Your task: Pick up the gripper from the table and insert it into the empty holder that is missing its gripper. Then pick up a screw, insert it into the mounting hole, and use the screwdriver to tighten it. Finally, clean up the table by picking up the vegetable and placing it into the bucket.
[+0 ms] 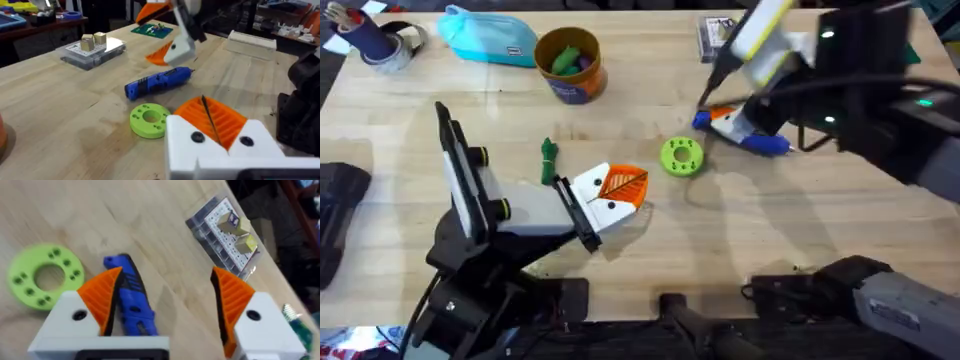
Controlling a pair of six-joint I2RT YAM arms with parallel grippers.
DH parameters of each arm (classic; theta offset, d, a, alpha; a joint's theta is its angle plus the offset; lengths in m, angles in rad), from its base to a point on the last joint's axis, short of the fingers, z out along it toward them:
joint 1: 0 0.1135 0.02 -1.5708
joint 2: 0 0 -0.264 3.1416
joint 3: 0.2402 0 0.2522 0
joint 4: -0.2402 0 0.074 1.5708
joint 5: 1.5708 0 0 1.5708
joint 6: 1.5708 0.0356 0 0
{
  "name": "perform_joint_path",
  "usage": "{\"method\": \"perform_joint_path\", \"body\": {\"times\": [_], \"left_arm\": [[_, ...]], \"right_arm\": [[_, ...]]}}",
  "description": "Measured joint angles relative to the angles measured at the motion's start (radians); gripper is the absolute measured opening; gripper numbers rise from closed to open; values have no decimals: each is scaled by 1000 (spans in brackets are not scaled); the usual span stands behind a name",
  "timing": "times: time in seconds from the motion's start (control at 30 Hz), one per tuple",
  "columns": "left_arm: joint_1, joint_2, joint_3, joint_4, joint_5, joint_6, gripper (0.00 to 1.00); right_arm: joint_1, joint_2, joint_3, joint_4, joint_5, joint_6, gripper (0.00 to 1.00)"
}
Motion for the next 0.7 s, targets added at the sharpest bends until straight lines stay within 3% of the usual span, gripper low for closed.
{"method": "perform_joint_path", "body": {"times": [0.3,0.47,0.7], "left_arm": [[0,0,0,0,0,0,14],[0,0,0,0,0,0,14],[0,0,0,0,0,0,14]], "right_arm": [[0,-168,1,-191,-211,486,996],[0,-173,1,-298,-332,652,996],[0,-173,1,-310,-386,816,996]]}}
